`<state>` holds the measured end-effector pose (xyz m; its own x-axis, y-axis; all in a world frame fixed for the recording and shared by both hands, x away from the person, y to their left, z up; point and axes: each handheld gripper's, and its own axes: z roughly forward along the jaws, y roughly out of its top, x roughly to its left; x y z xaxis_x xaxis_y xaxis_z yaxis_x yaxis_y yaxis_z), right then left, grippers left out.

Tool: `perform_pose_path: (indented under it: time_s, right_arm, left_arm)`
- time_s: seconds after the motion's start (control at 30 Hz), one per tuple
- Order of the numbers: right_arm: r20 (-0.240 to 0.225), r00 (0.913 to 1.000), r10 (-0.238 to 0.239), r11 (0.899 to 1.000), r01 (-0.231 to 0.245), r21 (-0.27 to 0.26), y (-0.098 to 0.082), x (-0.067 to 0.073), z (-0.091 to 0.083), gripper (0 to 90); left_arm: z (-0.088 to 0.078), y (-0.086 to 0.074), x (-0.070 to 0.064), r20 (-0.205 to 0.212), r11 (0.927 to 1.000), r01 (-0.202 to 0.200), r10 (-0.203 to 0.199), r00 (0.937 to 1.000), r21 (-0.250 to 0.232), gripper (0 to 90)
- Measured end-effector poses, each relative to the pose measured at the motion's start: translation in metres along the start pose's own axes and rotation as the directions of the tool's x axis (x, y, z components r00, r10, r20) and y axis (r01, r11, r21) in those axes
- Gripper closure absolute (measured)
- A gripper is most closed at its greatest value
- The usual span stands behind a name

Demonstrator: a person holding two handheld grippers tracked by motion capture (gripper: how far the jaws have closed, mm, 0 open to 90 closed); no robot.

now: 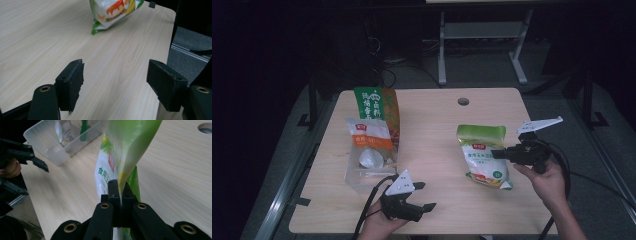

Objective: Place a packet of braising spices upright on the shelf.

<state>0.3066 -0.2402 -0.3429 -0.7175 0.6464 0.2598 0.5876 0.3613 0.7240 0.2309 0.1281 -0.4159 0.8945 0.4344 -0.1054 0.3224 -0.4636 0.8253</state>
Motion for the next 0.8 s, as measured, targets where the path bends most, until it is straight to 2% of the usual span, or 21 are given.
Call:
perform_pose_path:
  time_s: [0.23, 0.37, 0.47, 0.53, 0.73, 0.8]
  right_arm:
    - [-0.044, 0.9975, -0.054, 0.998, 0.055, 0.008, 0.013, 0.018, 0.011, 89.8]
    - [-0.078, 0.9928, -0.091, 0.996, 0.091, -0.002, 0.020, 0.028, 0.018, 89.8]
    - [-0.109, 0.9874, -0.114, 0.993, 0.113, -0.012, 0.025, 0.036, 0.024, 89.7]
    - [-0.128, 0.9828, -0.133, 0.991, 0.132, -0.020, 0.028, 0.042, 0.028, 89.7]
    - [-0.191, 0.9681, -0.162, 0.987, 0.159, -0.032, 0.031, 0.052, 0.044, 89.8]
    - [-0.204, 0.9650, -0.165, 0.986, 0.162, -0.033, 0.028, 0.053, 0.049, 89.7]
  left_arm:
    - [0.007, 0.009, 0.003, 0.007, 1.0000, -0.007, 0.007, 1.0000, 0.001, 27.9]
    - [0.015, 0.012, 0.007, 0.006, 0.9995, -0.014, 0.014, 0.9999, 0.028, 27.2]
    - [0.019, 0.014, 0.011, 0.006, 0.9996, -0.009, 0.009, 0.9999, 0.026, 26.3]
    - [0.022, 0.016, 0.012, 0.017, 0.9996, 0.018, -0.019, 0.9997, 0.021, 25.4]
    - [0.028, 0.021, 0.018, 0.018, 0.9991, 0.034, -0.034, 0.9993, 0.025, 24.2]
    - [0.030, 0.023, 0.019, 0.029, 0.9979, 0.063, -0.064, 0.9976, 0.013, 24.4]
